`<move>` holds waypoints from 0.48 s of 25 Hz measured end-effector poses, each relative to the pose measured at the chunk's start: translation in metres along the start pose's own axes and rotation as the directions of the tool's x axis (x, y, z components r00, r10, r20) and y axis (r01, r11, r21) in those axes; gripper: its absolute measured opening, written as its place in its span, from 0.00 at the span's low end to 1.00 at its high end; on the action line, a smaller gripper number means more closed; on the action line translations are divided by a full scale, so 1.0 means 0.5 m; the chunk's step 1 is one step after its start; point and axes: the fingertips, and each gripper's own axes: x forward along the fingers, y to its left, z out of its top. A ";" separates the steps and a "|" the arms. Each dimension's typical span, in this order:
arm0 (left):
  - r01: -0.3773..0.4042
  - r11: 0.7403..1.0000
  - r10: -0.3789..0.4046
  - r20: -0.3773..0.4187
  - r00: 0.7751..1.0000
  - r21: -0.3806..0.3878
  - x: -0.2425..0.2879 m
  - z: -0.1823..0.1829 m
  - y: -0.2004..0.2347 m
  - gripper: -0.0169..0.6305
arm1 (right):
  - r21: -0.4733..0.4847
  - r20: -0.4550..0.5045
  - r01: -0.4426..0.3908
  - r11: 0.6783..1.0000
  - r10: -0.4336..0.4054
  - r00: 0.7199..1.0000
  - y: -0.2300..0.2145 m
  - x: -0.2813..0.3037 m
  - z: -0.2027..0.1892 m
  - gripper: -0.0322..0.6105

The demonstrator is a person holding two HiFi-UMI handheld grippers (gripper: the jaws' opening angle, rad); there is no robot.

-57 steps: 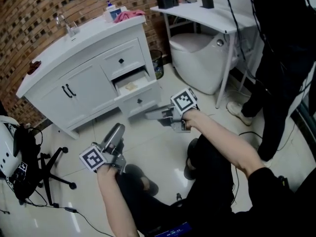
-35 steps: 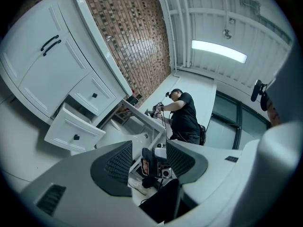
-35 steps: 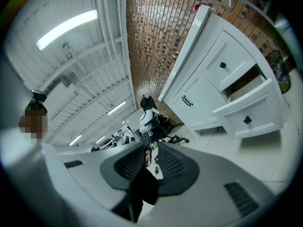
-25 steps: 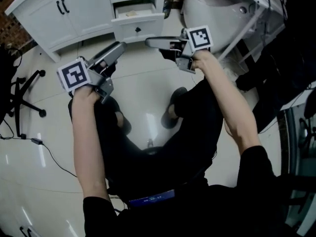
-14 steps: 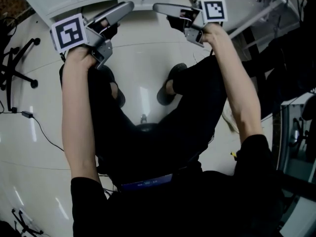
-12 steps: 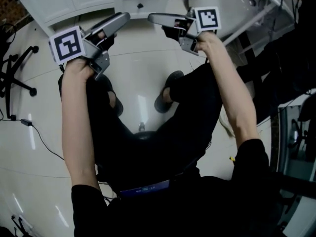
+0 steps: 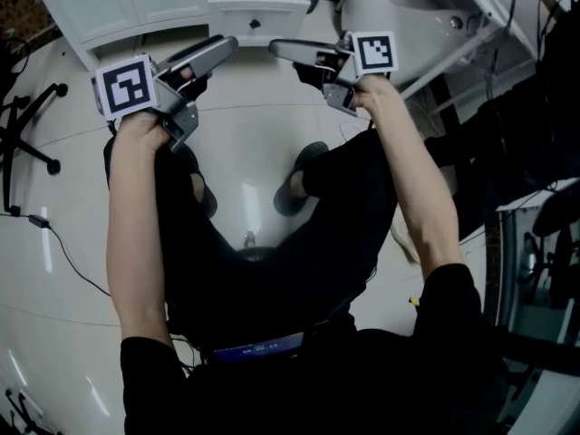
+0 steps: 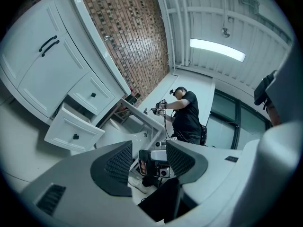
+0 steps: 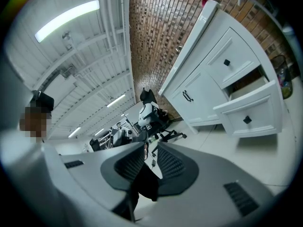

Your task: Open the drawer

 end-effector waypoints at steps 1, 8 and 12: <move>0.000 1.000 0.000 0.001 1.000 0.000 0.002 0.001 0.000 0.36 | -0.005 0.000 -0.002 1.000 0.002 1.000 0.001 -0.001 0.003 0.21; -0.029 0.998 0.029 0.007 1.000 -0.047 -0.002 -0.004 0.008 0.36 | -0.029 -0.011 -0.012 1.000 0.011 1.000 0.004 0.003 0.004 0.21; -0.036 0.992 0.038 0.017 0.999 -0.118 0.002 -0.010 0.007 0.36 | -0.050 -0.017 -0.055 0.997 0.054 0.998 0.025 0.010 0.009 0.20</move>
